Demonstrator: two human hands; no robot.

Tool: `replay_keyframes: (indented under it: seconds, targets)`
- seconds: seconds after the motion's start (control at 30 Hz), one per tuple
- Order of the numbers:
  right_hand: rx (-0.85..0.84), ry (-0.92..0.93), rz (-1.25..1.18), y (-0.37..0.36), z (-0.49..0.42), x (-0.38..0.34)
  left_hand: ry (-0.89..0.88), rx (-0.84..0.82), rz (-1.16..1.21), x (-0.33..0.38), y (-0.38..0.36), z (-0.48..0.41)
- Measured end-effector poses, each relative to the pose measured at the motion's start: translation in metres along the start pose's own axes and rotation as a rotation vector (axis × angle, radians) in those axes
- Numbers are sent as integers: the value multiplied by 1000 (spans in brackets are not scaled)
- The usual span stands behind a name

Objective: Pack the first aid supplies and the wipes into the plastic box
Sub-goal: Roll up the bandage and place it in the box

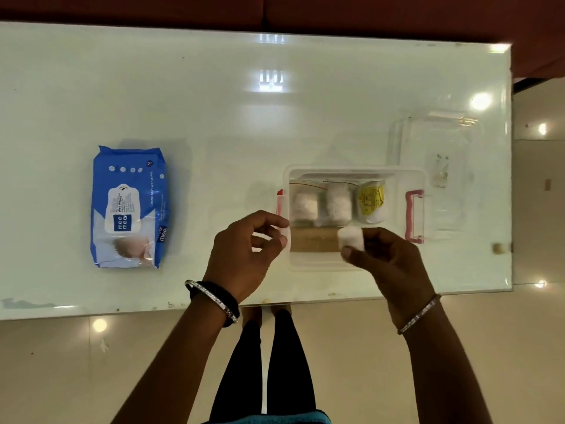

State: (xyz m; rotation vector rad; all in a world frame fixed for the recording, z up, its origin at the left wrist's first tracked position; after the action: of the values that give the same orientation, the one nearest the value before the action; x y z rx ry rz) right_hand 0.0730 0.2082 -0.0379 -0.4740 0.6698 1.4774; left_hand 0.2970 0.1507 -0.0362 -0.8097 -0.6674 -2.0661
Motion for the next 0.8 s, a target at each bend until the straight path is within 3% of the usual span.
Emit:
replay_keyframes:
  seconds: [0.13, 0.3, 0.8]
  targets:
    - [284, -45, 440, 28, -13, 2, -21, 76, -254, 4, -5, -5]
    - [247, -212, 852, 23, -40, 8, -21, 78, -315, 9, -12, -6]
    - [195, -439, 900, 16, -64, 9, -61, 51, -182, -3, -11, -9]
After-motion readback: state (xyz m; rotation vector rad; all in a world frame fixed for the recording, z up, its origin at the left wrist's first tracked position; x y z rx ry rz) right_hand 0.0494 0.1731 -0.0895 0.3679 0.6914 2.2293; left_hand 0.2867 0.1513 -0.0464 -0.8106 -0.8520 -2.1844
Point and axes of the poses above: each hand's wrist, its own z-axis away from the middle knuckle, its own y-axis out of the back of the hand, x = y × z, the point moved 4 cm from there along -z, towards the middle knuckle, and after that the axes turned 12 degrees about -x, right-handed, at the moved point
